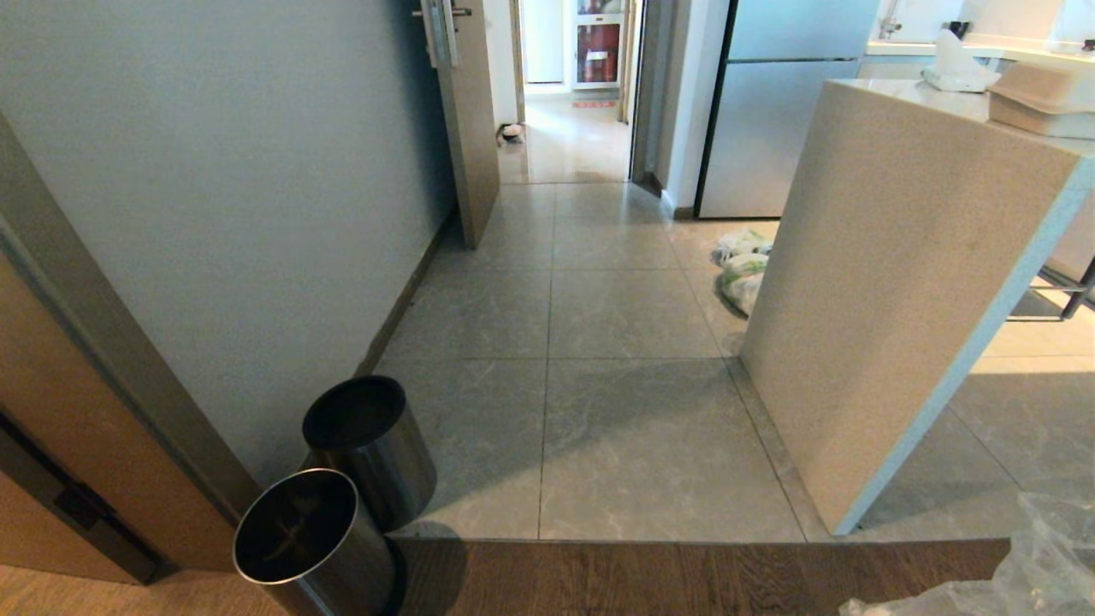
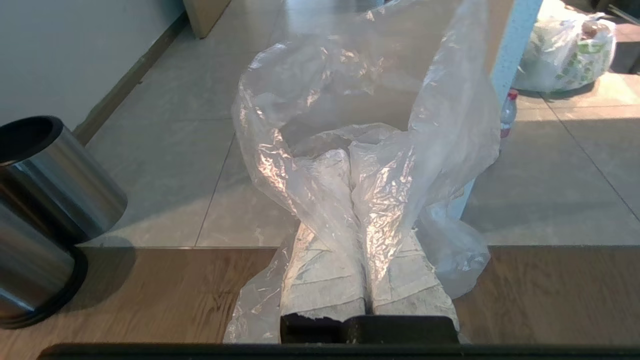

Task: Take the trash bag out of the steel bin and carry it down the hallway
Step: Put the trash bag at the door

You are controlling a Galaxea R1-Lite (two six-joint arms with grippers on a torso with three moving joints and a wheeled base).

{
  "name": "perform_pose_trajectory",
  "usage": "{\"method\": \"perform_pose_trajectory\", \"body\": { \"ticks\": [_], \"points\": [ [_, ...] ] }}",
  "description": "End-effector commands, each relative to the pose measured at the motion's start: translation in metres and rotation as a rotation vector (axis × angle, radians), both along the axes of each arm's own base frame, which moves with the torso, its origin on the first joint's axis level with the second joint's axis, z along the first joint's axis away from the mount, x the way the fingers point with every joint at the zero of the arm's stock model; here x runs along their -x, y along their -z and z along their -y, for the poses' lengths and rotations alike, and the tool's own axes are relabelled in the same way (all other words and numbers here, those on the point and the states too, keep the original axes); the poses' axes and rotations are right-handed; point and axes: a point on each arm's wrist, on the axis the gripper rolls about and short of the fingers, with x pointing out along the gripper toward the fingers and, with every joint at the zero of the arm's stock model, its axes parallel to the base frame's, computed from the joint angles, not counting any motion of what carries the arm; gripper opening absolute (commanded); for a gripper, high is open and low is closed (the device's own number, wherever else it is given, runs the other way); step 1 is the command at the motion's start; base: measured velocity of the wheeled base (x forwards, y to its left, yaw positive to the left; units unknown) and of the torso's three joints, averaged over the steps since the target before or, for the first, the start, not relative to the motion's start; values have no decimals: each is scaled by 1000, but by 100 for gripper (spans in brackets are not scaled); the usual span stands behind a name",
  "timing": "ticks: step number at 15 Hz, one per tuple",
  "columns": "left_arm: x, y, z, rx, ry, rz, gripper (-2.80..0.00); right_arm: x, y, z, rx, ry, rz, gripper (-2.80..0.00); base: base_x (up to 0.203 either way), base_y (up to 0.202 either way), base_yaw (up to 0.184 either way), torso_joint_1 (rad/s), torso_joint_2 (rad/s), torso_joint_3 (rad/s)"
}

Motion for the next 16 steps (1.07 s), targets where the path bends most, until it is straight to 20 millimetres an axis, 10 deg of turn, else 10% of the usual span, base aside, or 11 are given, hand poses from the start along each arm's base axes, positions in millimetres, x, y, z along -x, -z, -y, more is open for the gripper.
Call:
{"method": "perform_pose_trajectory", "body": {
  "ticks": [1,16],
  "points": [
    [0,0,0,0,0,0,-280,0,0,0,0,0,0,-280,0,0,0,0,0,0],
    [0,0,0,2,1,0,-280,0,0,0,0,0,0,-280,1,-134,1,2,3,2]
  ]
}}
